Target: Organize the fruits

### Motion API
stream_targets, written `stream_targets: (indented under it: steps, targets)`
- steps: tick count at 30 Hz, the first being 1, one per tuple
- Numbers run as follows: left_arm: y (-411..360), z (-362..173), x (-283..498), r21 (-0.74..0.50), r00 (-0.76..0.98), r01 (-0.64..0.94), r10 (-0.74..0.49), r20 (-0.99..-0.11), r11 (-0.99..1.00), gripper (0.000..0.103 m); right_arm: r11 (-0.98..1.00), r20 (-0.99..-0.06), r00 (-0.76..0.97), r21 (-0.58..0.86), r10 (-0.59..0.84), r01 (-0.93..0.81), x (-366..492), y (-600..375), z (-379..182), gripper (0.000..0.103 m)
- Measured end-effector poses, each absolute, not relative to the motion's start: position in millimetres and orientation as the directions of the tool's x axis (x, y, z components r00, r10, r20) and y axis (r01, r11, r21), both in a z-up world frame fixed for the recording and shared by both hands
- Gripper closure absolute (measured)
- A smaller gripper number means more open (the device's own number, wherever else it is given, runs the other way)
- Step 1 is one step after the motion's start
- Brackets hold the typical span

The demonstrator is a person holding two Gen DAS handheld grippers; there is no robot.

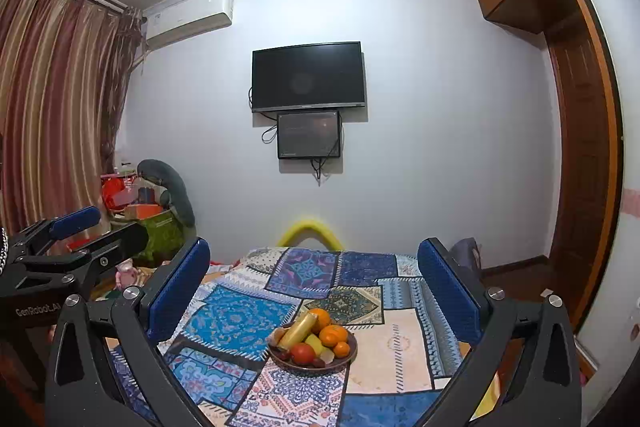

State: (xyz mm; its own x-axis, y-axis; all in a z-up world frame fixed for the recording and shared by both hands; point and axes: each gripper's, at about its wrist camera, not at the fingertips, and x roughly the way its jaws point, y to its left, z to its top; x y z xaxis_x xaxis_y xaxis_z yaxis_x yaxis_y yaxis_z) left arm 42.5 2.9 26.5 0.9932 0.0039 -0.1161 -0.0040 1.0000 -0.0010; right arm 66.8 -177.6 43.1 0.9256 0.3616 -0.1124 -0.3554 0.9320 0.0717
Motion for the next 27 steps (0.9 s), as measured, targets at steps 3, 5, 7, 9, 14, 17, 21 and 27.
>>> stream_targets:
  steps: [3,5,7,9,14,17,21,27]
  targets:
    - [2.6,26.6,42.5,0.0,0.993,-0.004,0.004,-0.115,1.0,0.0,0.932,-0.11,0.926,0.069,0.361,-0.355,66.0,-177.9,43.2,0.0]
    - [2.4,26.3,42.8,0.001,0.993,-0.003,0.003,-0.114,1.0,0.0,0.934,-0.106,0.928,0.072,0.357,-0.351,65.8,-178.5,43.5,0.0]
    - [2.4,26.2,43.0,0.001,0.994,-0.003,0.003,-0.114,1.0,0.0,0.933,-0.108,0.927,0.077,0.359,-0.352,66.3,-179.0,43.9,0.0]
    - [2.4,25.9,42.5,-0.001,0.993,0.0,0.0,-0.115,1.0,0.0,0.933,-0.108,0.927,0.081,0.358,-0.351,67.0,-179.7,44.3,0.0]
    - [1.5,25.0,43.3,-0.004,0.993,0.0,-0.001,-0.114,1.0,0.0,0.933,-0.108,0.927,0.079,0.359,-0.352,67.6,-179.9,44.7,0.0]
    - [1.0,25.4,43.9,0.001,0.992,0.009,-0.009,-0.124,1.0,0.0,0.933,-0.108,0.927,0.074,0.359,-0.353,67.5,-179.4,44.9,0.0]
    - [0.0,26.2,44.3,0.005,0.992,0.01,-0.01,-0.123,1.0,0.0,0.933,-0.107,0.927,0.07,0.36,-0.354,67.8,-178.1,45.3,0.0]
    - [-1.8,24.2,45.0,0.012,0.993,0.01,-0.009,-0.119,1.0,0.0,0.933,-0.11,0.927,0.069,0.359,-0.353,68.1,-177.7,44.6,0.0]
